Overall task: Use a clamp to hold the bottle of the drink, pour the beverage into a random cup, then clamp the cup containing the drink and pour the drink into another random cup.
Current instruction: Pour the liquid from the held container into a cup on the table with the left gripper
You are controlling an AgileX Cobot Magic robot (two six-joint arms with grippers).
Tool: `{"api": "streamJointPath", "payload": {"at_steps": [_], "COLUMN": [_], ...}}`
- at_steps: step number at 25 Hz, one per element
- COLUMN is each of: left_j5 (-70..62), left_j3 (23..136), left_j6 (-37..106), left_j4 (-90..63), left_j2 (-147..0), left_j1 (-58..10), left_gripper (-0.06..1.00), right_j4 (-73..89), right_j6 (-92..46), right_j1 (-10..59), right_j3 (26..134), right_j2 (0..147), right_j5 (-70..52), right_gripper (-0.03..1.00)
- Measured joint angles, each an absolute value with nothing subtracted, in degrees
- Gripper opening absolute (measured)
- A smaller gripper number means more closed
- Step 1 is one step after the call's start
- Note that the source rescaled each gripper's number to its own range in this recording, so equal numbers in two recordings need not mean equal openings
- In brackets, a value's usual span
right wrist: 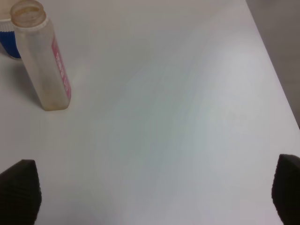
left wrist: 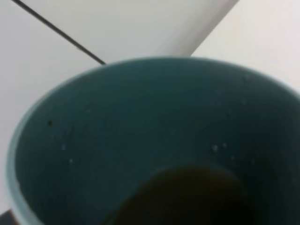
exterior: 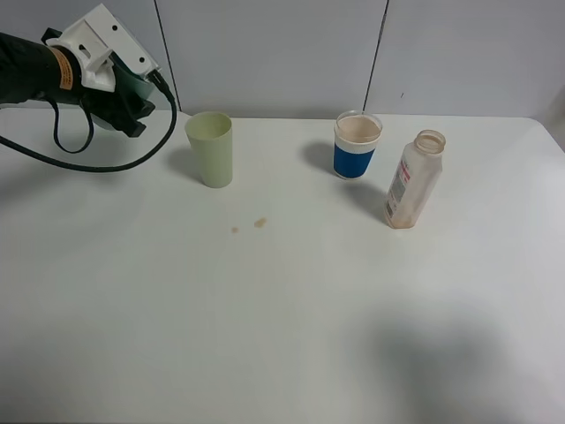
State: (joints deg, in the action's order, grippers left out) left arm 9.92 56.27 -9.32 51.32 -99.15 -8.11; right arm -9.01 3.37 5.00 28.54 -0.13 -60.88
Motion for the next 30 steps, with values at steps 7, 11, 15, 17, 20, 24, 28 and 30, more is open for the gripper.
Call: {"api": "streamJointPath", "payload": {"at_steps": [7, 11, 15, 17, 20, 24, 28, 30], "left_j5": [6.82, 6.51, 4.24, 3.82, 3.38, 3.23, 2.30, 2.19], "left_j3": [58.40, 58.84, 58.89, 58.89, 58.89, 58.89, 58.89, 58.89], "left_j6": [-9.32, -9.32, -9.32, -9.32, -9.32, -9.32, -9.32, -9.32], "left_j4": [53.49, 54.11, 55.41, 55.95, 56.33, 56.38, 56.59, 57.02], "left_j2": [-99.15, -99.15, -99.15, -99.21, -99.45, -100.44, -101.56, -101.94], "left_j1": [-10.24, -11.69, -12.75, -13.07, -13.56, -14.08, -14.98, -15.52], "left_gripper": [0.01, 0.01, 0.01, 0.01, 0.01, 0.01, 0.01, 0.01], "right_j4": [-9.01, -9.01, -9.01, -9.01, -9.01, -9.01, -9.01, -9.01], "right_j6": [3.37, 3.37, 3.37, 3.37, 3.37, 3.37, 3.37, 3.37], "right_j1": [5.00, 5.00, 5.00, 5.00, 5.00, 5.00, 5.00, 5.00], "right_j3": [28.54, 28.54, 28.54, 28.54, 28.54, 28.54, 28.54, 28.54], "right_j2": [-0.13, -0.13, -0.13, -0.13, -0.13, -0.13, -0.13, -0.13], "right_j5": [-60.88, -60.88, -60.88, -60.88, -60.88, -60.88, -60.88, -60.88], "right_gripper": [1.00, 1.00, 1.00, 1.00, 1.00, 1.00, 1.00, 1.00]}}
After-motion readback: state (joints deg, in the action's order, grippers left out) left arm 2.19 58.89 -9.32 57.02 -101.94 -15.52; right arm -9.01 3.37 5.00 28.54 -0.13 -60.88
